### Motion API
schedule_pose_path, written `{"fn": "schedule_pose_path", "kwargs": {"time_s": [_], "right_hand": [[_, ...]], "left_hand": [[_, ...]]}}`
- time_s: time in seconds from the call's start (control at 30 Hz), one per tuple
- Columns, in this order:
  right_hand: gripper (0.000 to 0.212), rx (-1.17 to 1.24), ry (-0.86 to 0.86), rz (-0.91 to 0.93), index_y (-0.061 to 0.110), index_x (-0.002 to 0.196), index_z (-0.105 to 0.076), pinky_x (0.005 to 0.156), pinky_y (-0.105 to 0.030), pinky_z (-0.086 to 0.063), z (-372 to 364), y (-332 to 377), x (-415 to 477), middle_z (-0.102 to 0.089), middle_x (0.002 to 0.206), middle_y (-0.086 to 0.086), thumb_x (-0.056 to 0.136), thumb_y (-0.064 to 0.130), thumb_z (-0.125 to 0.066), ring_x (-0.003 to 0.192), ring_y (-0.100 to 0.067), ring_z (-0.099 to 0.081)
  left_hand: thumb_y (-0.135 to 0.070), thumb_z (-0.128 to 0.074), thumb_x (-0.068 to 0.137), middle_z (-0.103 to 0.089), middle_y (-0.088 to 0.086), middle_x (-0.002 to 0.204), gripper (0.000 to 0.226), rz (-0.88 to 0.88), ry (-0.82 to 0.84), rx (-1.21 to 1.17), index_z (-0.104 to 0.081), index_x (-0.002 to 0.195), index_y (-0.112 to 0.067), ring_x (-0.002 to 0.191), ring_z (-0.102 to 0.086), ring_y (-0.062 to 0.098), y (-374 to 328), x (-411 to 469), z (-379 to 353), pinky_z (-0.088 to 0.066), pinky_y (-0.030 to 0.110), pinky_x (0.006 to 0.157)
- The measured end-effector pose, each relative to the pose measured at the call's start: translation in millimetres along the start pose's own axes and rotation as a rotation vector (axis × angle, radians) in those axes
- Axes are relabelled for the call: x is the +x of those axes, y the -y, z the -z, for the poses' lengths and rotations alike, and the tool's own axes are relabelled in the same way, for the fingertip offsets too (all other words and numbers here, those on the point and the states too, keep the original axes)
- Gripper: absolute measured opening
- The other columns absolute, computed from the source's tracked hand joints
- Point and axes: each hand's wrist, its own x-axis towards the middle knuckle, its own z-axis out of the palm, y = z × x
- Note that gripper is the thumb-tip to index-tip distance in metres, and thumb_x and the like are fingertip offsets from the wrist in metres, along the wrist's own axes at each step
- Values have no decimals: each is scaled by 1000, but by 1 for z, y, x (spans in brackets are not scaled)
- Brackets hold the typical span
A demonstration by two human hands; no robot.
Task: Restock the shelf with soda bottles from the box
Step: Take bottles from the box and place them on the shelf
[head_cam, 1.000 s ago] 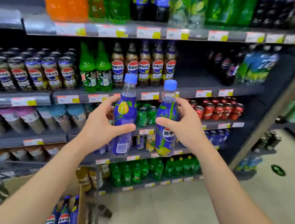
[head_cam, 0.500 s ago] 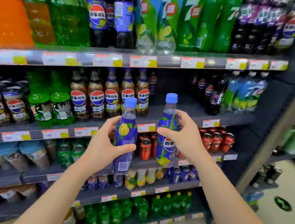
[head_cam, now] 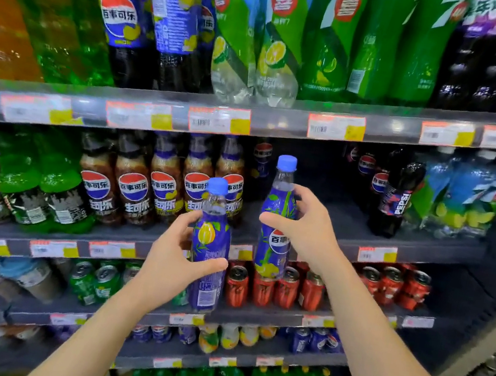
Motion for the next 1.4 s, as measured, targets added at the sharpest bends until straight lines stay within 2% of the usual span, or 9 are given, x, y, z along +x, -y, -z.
{"fn": "schedule_pose_path", "kwargs": {"time_s": [0.17,0.33,0.47,0.57,0.7,0.83,1.03,1.2,1.4], "right_hand": [[61,41,22,30,31,119,-64,89,-47,-60,4,-10,61,-78,99,1,67,27,-93,91,-18,-76],[44,118,60,95,28,103,-68,88,-48,-61,1,-13,99,-80,90,-2,68,24,-93,84,-21,-76],[53,65,17,153,33,105,-62,91,-42,-60,0,-11,126,-76,101,2,64,28,-95,93,-17,-73],[77,-49,-14,187,24,131,-59,96,-35,-56,-3,-20,138,-68,114,4,64,32,-95,105,-15,-67],[71,33,-57,184,24,126,-59,94,-42,-58,-13,-37,147,-72,106,6,66,29,-95,99,-15,-71],[74,16,-99,245,18,136,-54,92,-31,-55,-20,-41,143,-68,106,6,73,30,-91,100,-15,-68],[104,-92,70,257,29,159,-27,103,-32,-50,-14,-54,135,-59,141,-1,77,18,-88,120,-17,-61],[111,-107,78,227,38,159,-19,102,-45,-55,-15,-72,134,-58,141,1,76,15,-88,121,-19,-62],[107,-133,11,240,31,160,-22,104,-38,-52,-26,-71,149,-60,141,-3,76,14,-87,119,-16,-61]], "left_hand": [[-25,-96,69,-68,-18,116,81,4,-41,-9,-47,129,-50,103,-64,-12,-2,10,-25,-49,5,80],[-34,-97,67,-70,-13,121,87,0,-102,-32,-49,138,-43,111,-68,3,3,23,-46,-57,33,97],[-37,-98,65,-71,-14,122,87,-1,-143,-30,-50,137,-44,114,-67,5,5,30,-54,-56,40,99],[-34,-98,65,-72,-15,119,86,8,-164,-23,-49,136,-46,112,-68,4,6,31,-58,-57,36,98],[-26,-97,68,-74,-12,115,81,3,-171,-27,-51,131,-47,106,-71,6,9,28,-61,-58,37,96],[-29,-97,67,-73,-15,115,82,-16,-163,-14,-51,131,-48,107,-70,6,14,28,-64,-57,35,96],[-25,-97,67,-73,-20,109,83,-14,-184,-65,-48,128,-50,103,-71,3,12,27,-72,-57,25,89],[-22,-96,69,-73,-20,108,83,-32,-156,-87,-50,135,-40,101,-71,2,12,23,-72,-56,17,84],[-22,-96,69,-73,-21,107,83,-46,-168,-93,-50,137,-38,103,-70,2,14,27,-70,-52,13,82]]}}
